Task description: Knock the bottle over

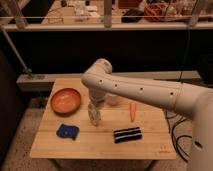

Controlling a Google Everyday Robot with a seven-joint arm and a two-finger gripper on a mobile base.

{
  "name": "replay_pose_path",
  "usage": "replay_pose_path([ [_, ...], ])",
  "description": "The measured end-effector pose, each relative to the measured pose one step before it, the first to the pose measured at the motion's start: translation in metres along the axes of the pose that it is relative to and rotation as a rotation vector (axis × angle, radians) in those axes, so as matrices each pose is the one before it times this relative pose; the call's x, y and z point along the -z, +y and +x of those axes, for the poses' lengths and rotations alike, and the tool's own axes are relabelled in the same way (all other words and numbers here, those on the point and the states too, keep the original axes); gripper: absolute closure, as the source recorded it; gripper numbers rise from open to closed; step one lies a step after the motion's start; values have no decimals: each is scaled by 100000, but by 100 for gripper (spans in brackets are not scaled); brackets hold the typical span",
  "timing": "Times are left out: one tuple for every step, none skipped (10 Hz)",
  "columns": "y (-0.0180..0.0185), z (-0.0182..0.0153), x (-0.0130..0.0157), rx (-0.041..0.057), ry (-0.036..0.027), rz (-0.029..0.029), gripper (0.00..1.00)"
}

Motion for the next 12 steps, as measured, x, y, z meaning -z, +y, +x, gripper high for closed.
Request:
replay_pose_path([
  [-41, 113, -4, -633, 167, 79, 88],
  [-32, 53, -7, -309, 125, 52, 88],
  [-27, 17, -7, -120, 148, 28, 88],
  [-49, -31, -2, -81, 141, 19, 88],
  [-83, -64, -4, -344, 100, 63, 88],
  [-94, -58, -10, -433, 169, 105, 88],
  [-45, -15, -2, -199, 148, 11, 88],
  [-24, -30, -53, -108, 202, -166, 88],
  [-14, -34, 10, -60, 325, -193, 88],
  [-65, 20, -23, -321, -19, 112, 88],
  [-17, 119, -26, -582, 58, 110, 88],
  [-64, -21, 1, -117, 176, 10, 88],
])
